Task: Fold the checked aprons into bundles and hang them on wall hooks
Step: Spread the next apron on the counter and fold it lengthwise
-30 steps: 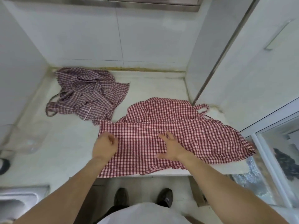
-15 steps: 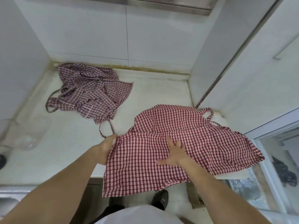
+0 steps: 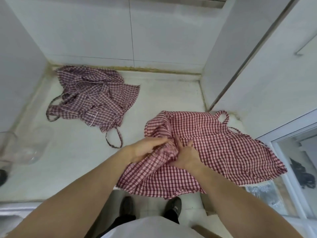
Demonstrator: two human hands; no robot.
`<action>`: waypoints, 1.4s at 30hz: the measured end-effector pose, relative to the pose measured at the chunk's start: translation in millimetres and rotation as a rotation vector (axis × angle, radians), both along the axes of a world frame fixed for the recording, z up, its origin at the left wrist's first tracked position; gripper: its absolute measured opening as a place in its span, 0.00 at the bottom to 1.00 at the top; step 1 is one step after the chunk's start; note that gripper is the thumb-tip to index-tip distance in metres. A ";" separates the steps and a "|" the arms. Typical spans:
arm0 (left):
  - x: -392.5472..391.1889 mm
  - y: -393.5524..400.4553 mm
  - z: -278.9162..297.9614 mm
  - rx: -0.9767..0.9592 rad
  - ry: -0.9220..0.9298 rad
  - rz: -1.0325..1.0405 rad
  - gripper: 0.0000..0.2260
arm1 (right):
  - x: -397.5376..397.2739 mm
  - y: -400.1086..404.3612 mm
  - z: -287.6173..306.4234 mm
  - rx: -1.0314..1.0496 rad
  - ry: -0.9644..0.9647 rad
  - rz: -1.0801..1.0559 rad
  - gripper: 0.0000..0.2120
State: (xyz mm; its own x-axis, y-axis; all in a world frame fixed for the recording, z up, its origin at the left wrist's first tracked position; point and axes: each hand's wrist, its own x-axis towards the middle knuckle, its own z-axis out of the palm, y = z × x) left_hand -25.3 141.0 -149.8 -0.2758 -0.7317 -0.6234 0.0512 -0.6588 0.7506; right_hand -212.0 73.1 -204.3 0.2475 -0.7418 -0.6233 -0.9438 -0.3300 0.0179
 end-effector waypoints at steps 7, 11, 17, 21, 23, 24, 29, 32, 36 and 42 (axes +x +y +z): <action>-31.1 -7.3 -37.1 0.055 -0.721 0.203 0.39 | -1.4 -12.0 5.5 0.029 0.109 0.229 0.41; -31.3 -18.0 -44.1 0.275 -0.528 0.352 0.55 | -14.0 -26.0 16.6 0.068 0.105 0.317 0.44; -26.4 -41.4 -52.6 0.304 0.000 0.550 0.52 | -24.7 -41.4 19.1 0.098 0.024 0.332 0.44; -19.6 -48.0 -41.1 0.287 0.034 0.668 0.33 | -21.6 -44.4 24.0 0.142 0.021 0.313 0.37; -10.0 -52.6 -38.6 0.315 -0.081 0.819 0.27 | -17.6 -44.4 23.5 0.151 0.037 0.335 0.35; -3.0 -55.2 -36.0 0.326 -0.127 0.874 0.22 | -15.3 -44.2 22.0 0.151 0.058 0.360 0.34; 49.3 -58.0 -18.9 0.071 -0.642 1.008 0.03 | -6.2 -44.5 19.0 0.169 0.140 0.444 0.35; 90.0 -47.6 2.3 -0.178 -1.025 1.004 0.12 | -5.2 -46.4 21.5 0.166 0.144 0.434 0.37; 118.1 -39.4 0.5 -0.458 -1.318 0.980 0.26 | -3.1 -45.7 27.9 0.172 0.142 0.411 0.42; 42.3 -23.0 -32.1 -0.525 -1.269 0.238 0.25 | -0.2 -46.3 18.7 0.180 0.178 0.421 0.44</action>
